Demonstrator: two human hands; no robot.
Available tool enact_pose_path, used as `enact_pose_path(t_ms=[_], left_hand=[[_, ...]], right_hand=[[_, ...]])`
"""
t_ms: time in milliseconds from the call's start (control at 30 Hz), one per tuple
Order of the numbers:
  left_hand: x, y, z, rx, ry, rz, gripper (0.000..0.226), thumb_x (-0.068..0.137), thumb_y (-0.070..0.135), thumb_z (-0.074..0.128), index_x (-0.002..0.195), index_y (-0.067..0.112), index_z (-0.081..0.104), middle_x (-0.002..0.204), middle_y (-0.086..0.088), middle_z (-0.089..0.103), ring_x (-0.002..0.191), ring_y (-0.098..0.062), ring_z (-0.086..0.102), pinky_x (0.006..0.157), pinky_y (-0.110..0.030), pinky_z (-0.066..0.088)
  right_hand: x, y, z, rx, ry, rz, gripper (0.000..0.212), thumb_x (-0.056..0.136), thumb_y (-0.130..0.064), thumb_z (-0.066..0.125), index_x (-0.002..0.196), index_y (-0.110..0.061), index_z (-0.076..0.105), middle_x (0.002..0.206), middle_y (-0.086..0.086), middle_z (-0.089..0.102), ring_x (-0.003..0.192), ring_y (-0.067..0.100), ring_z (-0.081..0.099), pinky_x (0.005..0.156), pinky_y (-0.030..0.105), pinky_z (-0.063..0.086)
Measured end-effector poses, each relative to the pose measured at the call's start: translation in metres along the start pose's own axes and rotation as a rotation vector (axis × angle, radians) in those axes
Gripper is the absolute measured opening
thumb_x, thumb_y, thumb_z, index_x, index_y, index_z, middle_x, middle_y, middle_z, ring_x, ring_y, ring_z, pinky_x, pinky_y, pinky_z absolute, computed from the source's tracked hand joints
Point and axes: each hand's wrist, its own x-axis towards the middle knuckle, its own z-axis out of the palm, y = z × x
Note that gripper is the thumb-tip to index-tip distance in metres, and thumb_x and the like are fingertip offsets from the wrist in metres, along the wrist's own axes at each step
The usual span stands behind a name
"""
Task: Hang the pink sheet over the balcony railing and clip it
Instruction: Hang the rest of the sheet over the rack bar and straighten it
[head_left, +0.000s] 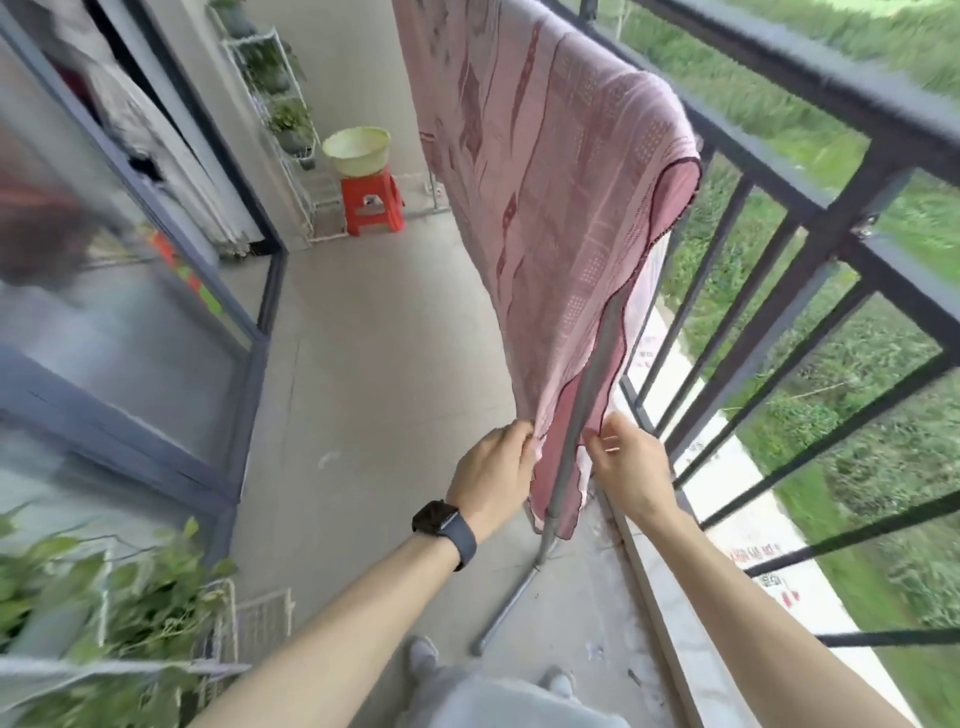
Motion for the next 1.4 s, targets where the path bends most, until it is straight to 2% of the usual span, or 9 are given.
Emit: enact_pose_path(t_ms=[233,300,467,600,733,900,1033,1233,1400], left_hand=[[-0.02,0.038,0.031,0.057,0.016,0.084,0.041,0.095,0.043,0.024,0.097,0.013,0.051,0.091,-0.01,0.062,0.082,-0.036,0.058,0.062,-0.044,0.05],[-0.012,0.045,0.038,0.035,0.007,0.035,0.031,0.1,0.038,0.031,0.097,0.013,0.05,0.094,-0.012,0.062,0.085,-0.037,0.058,0.064,-0.043,0.049],[0.007,0.052,0.046,0.037,0.023,0.034,0.022,0.103,0.029,0.04,0.098,0.012,0.053,0.096,-0.012,0.065,0.087,-0.033,0.058,0.06,-0.033,0.033],[0.009,0.049,0.052,0.042,0.029,0.035,0.021,0.102,0.032,0.041,0.095,0.015,0.051,0.093,-0.009,0.064,0.087,-0.031,0.058,0.063,-0.039,0.044],[0.01,0.049,0.053,0.051,0.055,0.069,0.021,0.099,0.036,0.048,0.096,0.018,0.058,0.092,-0.004,0.066,0.087,-0.027,0.06,0.065,-0.036,0.048],[0.011,0.055,0.055,0.048,0.09,0.056,0.018,0.096,0.033,0.054,0.093,0.018,0.064,0.089,-0.006,0.066,0.086,-0.026,0.061,0.064,-0.032,0.042],[0.02,0.063,0.057,0.044,0.033,-0.013,0.021,0.097,0.037,0.051,0.101,0.022,0.064,0.097,-0.006,0.068,0.093,-0.028,0.061,0.07,-0.036,0.046],[0.027,0.035,0.045,-0.02,-0.055,-0.015,0.028,0.091,0.035,0.048,0.116,0.041,0.058,0.106,0.008,0.068,0.1,-0.017,0.06,0.077,-0.03,0.05],[0.036,-0.024,0.017,0.012,-0.076,-0.105,0.04,0.091,0.029,0.05,0.129,0.039,0.055,0.128,0.008,0.061,0.116,-0.017,0.056,0.093,-0.033,0.049]], right_hand=[[-0.01,-0.001,-0.005,0.067,0.022,-0.049,0.015,0.09,-0.01,0.062,0.08,-0.013,0.052,0.075,0.001,0.068,0.074,0.021,0.066,0.07,0.036,0.055],[-0.009,0.004,-0.01,0.06,0.017,-0.01,0.018,0.09,-0.012,0.063,0.077,-0.013,0.051,0.072,0.004,0.068,0.072,0.025,0.066,0.068,0.041,0.056],[-0.012,0.011,-0.027,0.001,-0.003,-0.086,0.044,0.088,-0.012,0.069,0.064,-0.031,0.037,0.056,-0.011,0.053,0.053,0.001,0.052,0.055,0.026,0.041],[-0.018,0.019,-0.031,0.051,0.012,-0.077,0.037,0.089,-0.014,0.071,0.066,-0.033,0.049,0.068,-0.014,0.069,0.07,-0.007,0.068,0.063,0.009,0.048],[-0.018,0.022,-0.03,0.018,0.037,-0.137,0.017,0.091,-0.016,0.066,0.077,-0.025,0.063,0.071,-0.009,0.071,0.071,0.006,0.069,0.069,0.029,0.057],[-0.021,0.027,-0.022,-0.049,0.034,-0.108,0.011,0.091,-0.016,0.063,0.089,-0.021,0.073,0.076,-0.005,0.073,0.073,0.013,0.069,0.07,0.034,0.056],[-0.018,0.026,-0.024,-0.06,0.034,-0.093,0.013,0.092,-0.014,0.062,0.088,-0.022,0.071,0.077,-0.008,0.072,0.072,0.012,0.067,0.066,0.029,0.053],[-0.031,0.023,-0.025,0.036,0.105,-0.071,0.017,0.091,-0.019,0.068,0.107,-0.024,0.067,0.095,-0.016,0.067,0.078,-0.006,0.063,0.071,0.019,0.051],[-0.039,0.004,-0.005,-0.006,0.018,-0.093,0.01,0.092,-0.021,0.067,0.094,-0.029,0.06,0.089,-0.015,0.062,0.078,0.0,0.062,0.068,0.025,0.053]])
